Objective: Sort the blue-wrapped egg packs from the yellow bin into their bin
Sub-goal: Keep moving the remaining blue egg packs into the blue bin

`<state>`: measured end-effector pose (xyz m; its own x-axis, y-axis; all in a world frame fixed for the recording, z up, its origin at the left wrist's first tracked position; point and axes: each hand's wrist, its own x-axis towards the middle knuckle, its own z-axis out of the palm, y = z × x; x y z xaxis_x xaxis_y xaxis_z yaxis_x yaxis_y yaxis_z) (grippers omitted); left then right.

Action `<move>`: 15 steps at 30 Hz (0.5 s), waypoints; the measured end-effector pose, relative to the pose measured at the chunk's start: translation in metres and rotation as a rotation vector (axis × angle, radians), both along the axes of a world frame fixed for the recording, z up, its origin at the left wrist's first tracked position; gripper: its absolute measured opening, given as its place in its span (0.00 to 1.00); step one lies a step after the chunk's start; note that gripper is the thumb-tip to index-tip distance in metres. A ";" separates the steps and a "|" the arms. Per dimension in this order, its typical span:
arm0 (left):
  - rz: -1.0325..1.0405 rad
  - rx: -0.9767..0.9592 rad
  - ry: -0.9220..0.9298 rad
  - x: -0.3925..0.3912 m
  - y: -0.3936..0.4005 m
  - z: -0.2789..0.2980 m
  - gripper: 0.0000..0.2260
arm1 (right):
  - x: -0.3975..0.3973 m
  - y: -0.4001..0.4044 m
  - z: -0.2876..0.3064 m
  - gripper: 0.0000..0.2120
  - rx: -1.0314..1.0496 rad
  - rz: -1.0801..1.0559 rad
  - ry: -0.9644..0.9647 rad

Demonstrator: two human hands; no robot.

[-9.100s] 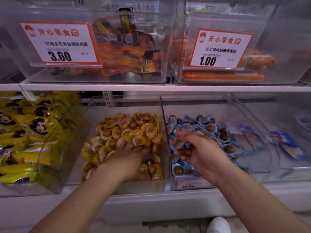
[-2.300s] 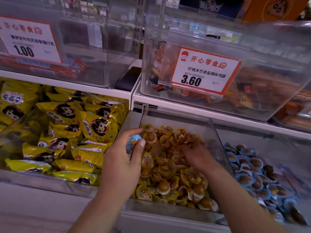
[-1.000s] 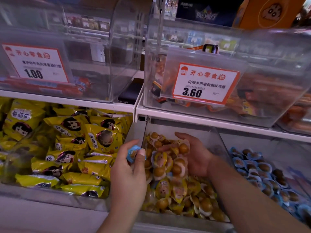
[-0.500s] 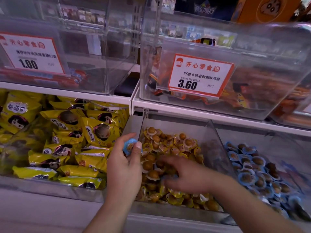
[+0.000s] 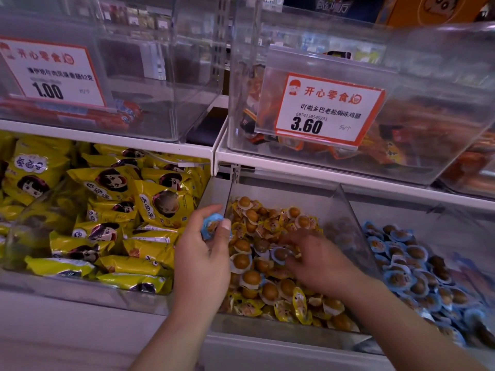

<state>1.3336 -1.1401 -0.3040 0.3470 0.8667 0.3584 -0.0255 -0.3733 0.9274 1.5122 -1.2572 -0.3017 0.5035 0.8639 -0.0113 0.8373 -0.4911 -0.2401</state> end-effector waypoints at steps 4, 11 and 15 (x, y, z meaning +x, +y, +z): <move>-0.015 0.038 0.041 -0.001 0.000 -0.002 0.08 | -0.001 0.020 -0.014 0.24 -0.132 0.032 -0.046; -0.037 0.058 0.052 -0.003 0.002 -0.002 0.09 | 0.016 0.032 -0.006 0.15 0.232 -0.069 0.071; -0.043 0.066 0.055 -0.002 0.002 -0.002 0.09 | -0.001 0.059 -0.013 0.13 0.087 -0.006 0.131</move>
<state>1.3314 -1.1381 -0.3063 0.4037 0.8258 0.3938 0.0076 -0.4334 0.9012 1.5115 -1.1985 -0.3152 0.5077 0.8616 -0.0022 0.7933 -0.4684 -0.3889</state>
